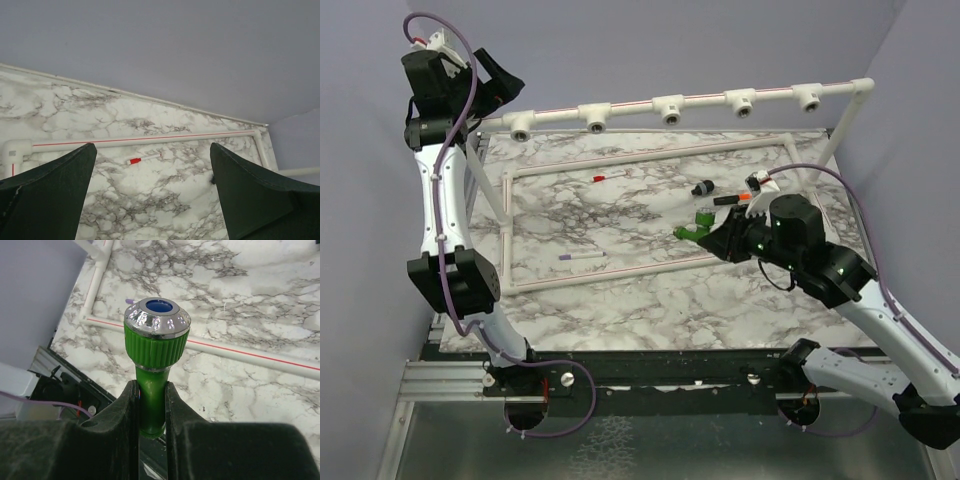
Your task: Install the water faucets
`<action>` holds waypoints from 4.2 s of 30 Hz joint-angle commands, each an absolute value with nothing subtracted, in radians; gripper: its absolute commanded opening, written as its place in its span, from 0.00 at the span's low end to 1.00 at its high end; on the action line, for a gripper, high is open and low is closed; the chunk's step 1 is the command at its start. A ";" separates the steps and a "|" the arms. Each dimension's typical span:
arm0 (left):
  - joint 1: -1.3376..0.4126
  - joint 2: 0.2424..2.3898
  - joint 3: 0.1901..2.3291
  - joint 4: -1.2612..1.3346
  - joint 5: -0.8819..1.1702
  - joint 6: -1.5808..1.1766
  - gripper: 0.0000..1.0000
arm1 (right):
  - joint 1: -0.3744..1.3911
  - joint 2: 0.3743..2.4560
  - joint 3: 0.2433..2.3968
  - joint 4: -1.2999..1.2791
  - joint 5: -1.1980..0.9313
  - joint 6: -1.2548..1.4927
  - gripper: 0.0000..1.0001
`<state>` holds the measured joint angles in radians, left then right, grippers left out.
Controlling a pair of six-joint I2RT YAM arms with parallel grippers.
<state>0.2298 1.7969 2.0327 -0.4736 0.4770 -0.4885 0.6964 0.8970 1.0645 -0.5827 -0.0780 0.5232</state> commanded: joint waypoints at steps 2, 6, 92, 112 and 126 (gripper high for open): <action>0.241 1.658 1.960 -0.598 0.396 -0.442 0.96 | 0.696 0.965 1.152 -0.639 0.059 0.467 0.01; 0.241 1.603 1.904 -0.609 0.380 -0.441 0.96 | 0.696 1.033 1.213 -0.687 0.147 0.428 0.01; 0.015 1.235 1.636 -0.689 0.311 -0.457 0.99 | 0.431 1.079 1.183 -0.400 -0.306 0.320 0.01; 0.015 1.238 1.591 -0.479 0.117 -0.382 0.97 | 0.719 0.896 0.976 0.044 -0.201 0.207 0.01; 0.002 1.240 1.401 -0.280 0.081 -0.211 0.96 | 0.964 0.948 0.938 0.183 0.158 0.009 0.01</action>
